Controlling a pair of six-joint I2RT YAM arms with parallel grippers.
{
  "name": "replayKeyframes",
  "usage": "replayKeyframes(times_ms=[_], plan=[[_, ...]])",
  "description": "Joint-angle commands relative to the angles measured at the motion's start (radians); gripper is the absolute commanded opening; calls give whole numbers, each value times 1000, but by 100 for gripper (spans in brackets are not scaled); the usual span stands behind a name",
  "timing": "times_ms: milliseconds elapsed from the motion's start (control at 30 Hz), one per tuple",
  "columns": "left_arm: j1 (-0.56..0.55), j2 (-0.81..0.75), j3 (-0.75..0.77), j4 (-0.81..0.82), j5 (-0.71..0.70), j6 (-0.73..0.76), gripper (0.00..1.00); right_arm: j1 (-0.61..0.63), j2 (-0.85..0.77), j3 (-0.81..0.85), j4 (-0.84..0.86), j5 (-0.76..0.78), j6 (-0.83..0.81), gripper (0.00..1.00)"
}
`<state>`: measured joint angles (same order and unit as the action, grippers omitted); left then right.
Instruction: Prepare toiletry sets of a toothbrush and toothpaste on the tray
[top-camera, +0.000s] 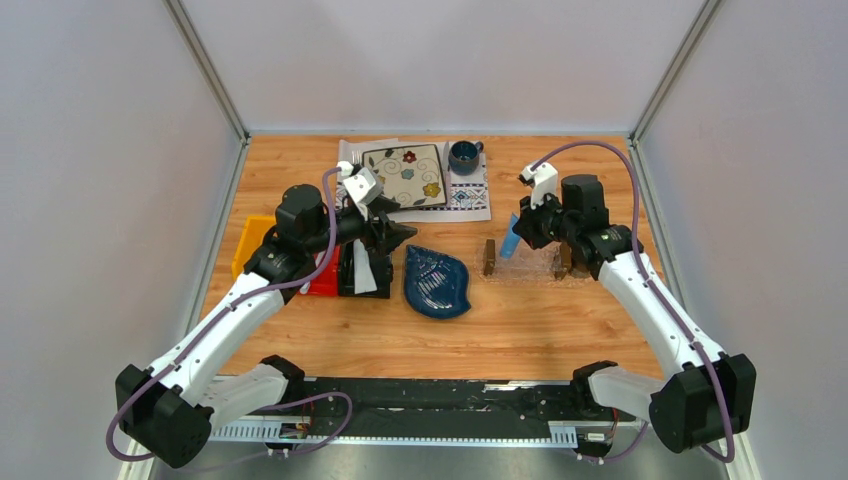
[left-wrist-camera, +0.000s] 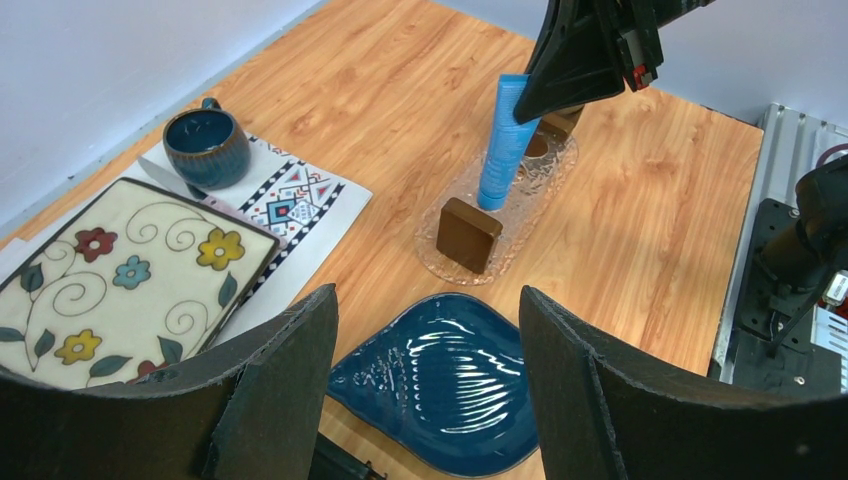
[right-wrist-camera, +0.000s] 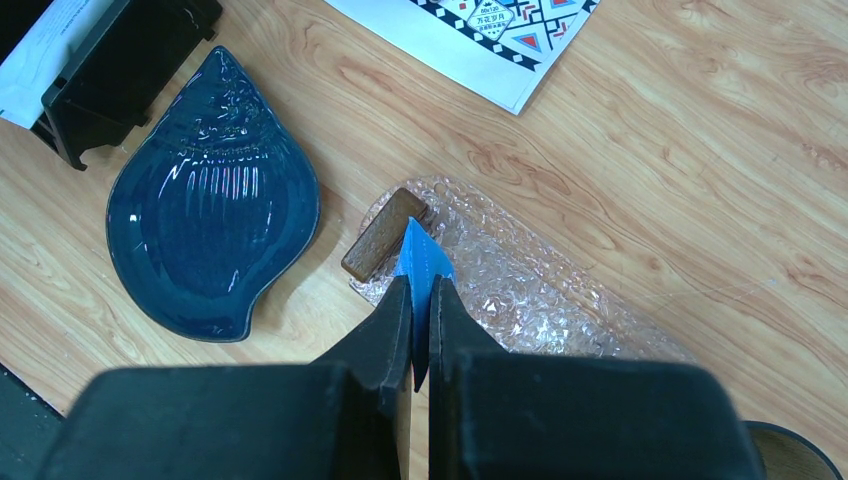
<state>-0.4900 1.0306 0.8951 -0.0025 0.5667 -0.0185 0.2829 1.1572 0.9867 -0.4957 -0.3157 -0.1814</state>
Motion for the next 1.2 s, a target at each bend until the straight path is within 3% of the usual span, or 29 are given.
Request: replayKeyframes(times_ms=[0,1167], plan=[[4,2,-1,44,12,17,74,-2,-5,27,69,4,-18,0],[5,-3,-10,56,21,15,74,-2,26,-6,79,1,-23,0]])
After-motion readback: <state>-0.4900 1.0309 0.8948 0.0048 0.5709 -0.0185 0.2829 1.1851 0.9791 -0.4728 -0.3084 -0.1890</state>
